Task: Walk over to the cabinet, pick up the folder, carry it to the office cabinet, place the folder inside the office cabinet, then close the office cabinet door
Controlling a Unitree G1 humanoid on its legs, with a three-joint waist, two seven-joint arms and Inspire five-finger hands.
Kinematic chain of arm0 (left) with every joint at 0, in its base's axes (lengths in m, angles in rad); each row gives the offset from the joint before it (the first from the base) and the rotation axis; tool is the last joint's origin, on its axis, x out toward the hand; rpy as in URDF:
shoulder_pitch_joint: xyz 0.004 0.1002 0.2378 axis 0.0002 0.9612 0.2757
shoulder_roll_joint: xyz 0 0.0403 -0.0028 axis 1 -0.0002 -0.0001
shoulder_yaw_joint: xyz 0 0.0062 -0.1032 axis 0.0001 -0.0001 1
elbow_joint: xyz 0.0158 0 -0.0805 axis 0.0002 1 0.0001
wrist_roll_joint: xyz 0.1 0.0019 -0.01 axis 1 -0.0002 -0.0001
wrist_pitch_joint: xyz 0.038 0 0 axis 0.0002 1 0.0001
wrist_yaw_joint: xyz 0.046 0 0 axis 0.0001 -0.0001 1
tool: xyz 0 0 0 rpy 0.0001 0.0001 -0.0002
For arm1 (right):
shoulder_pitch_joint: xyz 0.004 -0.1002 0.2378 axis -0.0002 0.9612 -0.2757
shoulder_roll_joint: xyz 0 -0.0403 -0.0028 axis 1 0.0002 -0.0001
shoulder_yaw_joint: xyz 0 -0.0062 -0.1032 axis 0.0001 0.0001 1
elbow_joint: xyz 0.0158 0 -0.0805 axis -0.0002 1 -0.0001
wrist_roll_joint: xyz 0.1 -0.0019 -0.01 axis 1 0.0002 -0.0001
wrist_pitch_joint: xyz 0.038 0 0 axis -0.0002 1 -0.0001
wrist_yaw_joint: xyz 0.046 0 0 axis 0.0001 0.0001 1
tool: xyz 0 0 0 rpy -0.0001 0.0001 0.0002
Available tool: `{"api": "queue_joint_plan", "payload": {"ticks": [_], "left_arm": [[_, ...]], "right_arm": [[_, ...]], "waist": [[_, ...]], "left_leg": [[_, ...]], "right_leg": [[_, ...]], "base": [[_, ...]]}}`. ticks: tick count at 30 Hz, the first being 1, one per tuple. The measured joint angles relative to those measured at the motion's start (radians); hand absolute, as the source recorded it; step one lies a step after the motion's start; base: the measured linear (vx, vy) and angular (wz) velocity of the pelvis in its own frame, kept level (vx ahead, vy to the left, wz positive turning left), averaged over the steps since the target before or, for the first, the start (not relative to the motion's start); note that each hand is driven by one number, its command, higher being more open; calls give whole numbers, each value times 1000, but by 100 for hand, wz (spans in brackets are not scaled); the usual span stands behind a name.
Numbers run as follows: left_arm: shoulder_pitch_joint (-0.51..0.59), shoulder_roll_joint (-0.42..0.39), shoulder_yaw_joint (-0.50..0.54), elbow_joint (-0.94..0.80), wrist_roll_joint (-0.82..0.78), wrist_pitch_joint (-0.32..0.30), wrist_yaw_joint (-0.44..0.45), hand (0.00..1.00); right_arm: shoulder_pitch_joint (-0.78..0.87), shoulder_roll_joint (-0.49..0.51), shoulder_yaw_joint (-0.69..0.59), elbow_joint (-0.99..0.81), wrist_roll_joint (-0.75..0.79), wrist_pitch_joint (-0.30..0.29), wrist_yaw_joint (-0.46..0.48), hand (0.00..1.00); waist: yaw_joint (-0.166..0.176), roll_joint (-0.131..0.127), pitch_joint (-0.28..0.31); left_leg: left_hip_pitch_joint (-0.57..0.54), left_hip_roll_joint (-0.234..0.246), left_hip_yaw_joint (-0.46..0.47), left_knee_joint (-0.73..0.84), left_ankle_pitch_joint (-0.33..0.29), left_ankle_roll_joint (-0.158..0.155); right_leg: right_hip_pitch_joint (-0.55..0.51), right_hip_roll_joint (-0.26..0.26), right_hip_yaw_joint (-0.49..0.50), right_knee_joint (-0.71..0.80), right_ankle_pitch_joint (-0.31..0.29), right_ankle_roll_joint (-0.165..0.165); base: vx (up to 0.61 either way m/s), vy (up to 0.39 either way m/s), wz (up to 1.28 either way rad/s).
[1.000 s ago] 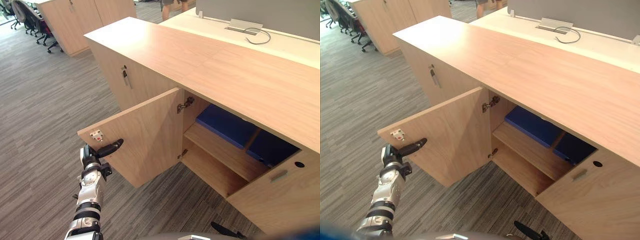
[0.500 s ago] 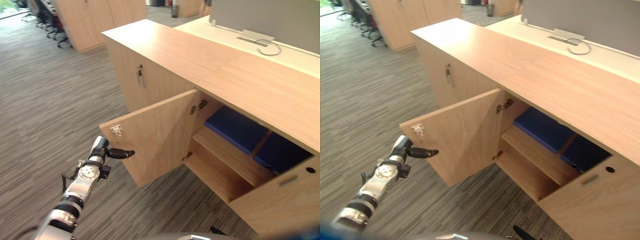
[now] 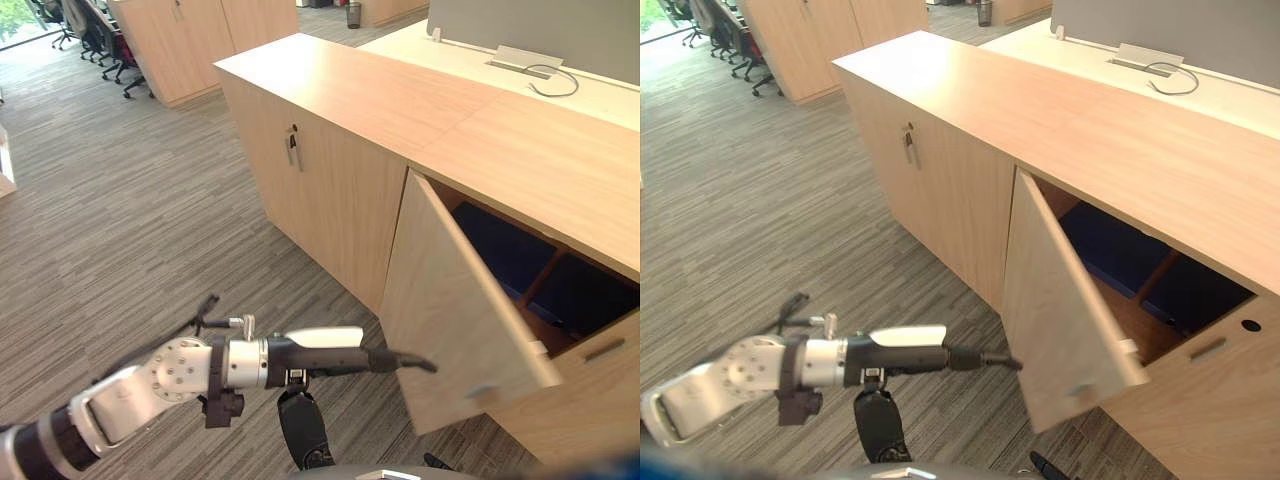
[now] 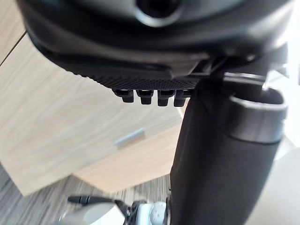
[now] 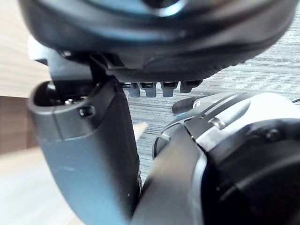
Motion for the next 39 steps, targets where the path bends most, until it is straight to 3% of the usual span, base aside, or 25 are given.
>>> {"api": "queue_joint_plan", "payload": {"ticks": [6, 9, 12, 15, 17, 18, 19, 20, 21, 22, 23, 24, 25, 28, 30, 31, 35, 37, 39], "left_arm": [[51, 7, 36, -13, 0, -18, 13, 100], [51, -45, 34, -6, -1, -17, 13, 100], [52, -154, 9, 32, -1, -17, 21, 100], [103, -319, 4, 160, 0, -16, 54, 100], [170, -459, 13, 305, 0, -4, 103, 100], [190, -490, 18, 344, 1, 4, 113, 100], [230, -548, 36, 423, 2, 26, 129, 100], [252, -581, 53, 466, 3, 35, 133, 100], [305, -685, 120, 592, 24, 49, 141, 100], [324, -739, 161, 650, 38, 50, 155, 100], [342, -828, 231, 750, 46, 50, 179, 100], [349, -983, 386, 921, 48, 52, 247, 100], [346, -1042, 482, 1001, 44, 61, 290, 100], [349, -1129, 712, 1154, -15, 67, 415, 100], [349, -1163, 804, 1240, -106, 52, 473, 100], [346, -1176, 821, 1304, -181, 31, 505, 100], [344, -1157, 893, 1514, -302, 37, 509, 100], [342, -1132, 891, 1588, -269, 47, 509, 100], [336, -1132, 890, 1629, -196, 48, 518, 100]], "right_arm": [[0, -8, 21, 2, -1, -1, 33, 100], [-1, -2, 32, 0, -12, -3, 44, 100], [-2, 6, 37, -1, -12, -5, 49, 100], [-5, 13, 39, 0, -11, -4, 49, 100], [-7, 4, 49, 4, -12, 3, 44, 100], [-12, 2, 48, 11, -12, 4, 40, 100], [-28, -6, 48, 30, -12, 10, 32, 100], [-37, -12, 48, 43, -12, 13, 28, 100], [-47, -16, 48, 58, -12, 21, 15, 100], [-49, -17, 48, 58, -12, 23, 8, 100], [-49, -16, 51, 57, -12, 24, -1, 100], [-56, -22, 72, 56, -11, 24, -21, 100], [-65, -25, 81, 57, -12, 25, -31, 100], [-79, -14, 102, 49, -12, 13, -60, 100], [-70, -14, 127, 23, -11, 3, -87, 100], [-67, -13, 132, -3, -9, -3, -103, 100], [-61, 28, 201, -64, 11, -14, -120, 100], [-61, 38, 206, -70, 13, -20, -120, 100], [-65, 38, 218, -69, 21, -22, -119, 100]], "waist": [[-3, 13, -8], [-12, -3, 1], [-19, -31, 4], [-35, -48, 6], [-31, -35, 13], [-28, -29, 16], [-26, -29, 19], [-26, -25, 21], [-22, -23, 23], [-16, -24, 23], [-1, -36, 29], [19, -28, 38], [26, -30, 46], [55, -46, 66], [60, -36, 65], [63, -23, 70], [70, -91, 35], [71, -100, 15], [67, -88, -4]], "left_leg": [[12, -2, 1, -19, 0, 0], [14, -1, 8, -19, 0, 0], [3, 8, 33, 15, -15, -4], [-55, 79, 75, 213, -124, -9], [-94, 195, 132, 437, -220, -11], [-101, 222, 143, 490, -230, 0], [-122, 279, 141, 605, -237, 23], [-134, 302, 127, 656, -234, 41], [-169, 329, 43, 760, -200, 102], [-181, 331, 3, 795, -178, 125], [-208, 331, -54, 849, -162, 125], [-233, 291, -187, 852, -216, 67], [-241, 248, -276, 825, -242, 31], [-250, 128, -525, 690, -281, -19], [-241, 93, -611, 533, -249, -39], [-228, 95, -618, 475, -198, -88], [-157, 53, -485, 354, -167, -55], [-87, 30, -433, 233, -116, -48], [-42, 20, -408, 145, -77, -46]], "right_leg": [[4, 3, 0, 0, -2, -3], [2, 4, 9, 0, -2, -3], [-8, 8, 31, 0, -3, -4], [-13, 29, 73, 1, -12, -16], [-13, 78, 142, 2, -38, -28], [-11, 90, 162, 4, -43, -33], [-11, 112, 203, 11, -50, -43], [-11, 123, 226, 16, -53, -48], [-12, 137, 281, 26, -61, -61], [-13, 141, 308, 29, -64, -65], [-11, 143, 349, 34, -67, -73], [-13, 149, 409, 44, -64, -74], [-15, 149, 443, 53, -65, -76], [-13, 148, 542, 66, -65, -77], [-14, 152, 573, 71, -67, -62], [-11, 162, 596, 69, -78, -37], [-36, 93, 658, 63, -68, -13], [-42, 67, 689, 50, -63, -4], [-44, 59, 705, 32, -54, 9]], "base": [[4, 1, 1], [-8, 6, -8], [-5, -12, -23], [13, -75, -46], [55, -107, -85], [62, -97, -100], [46, -72, -84], [88, -124, -121], [85, -98, -104], [124, -88, -120], [114, -15, -126], [129, 29, -137], [94, 72, -123], [88, 176, -111], [103, 266, -73], [88, 241, -65], [70, 203, -69], [61, 88, -66], [63, 19, -41]]}}
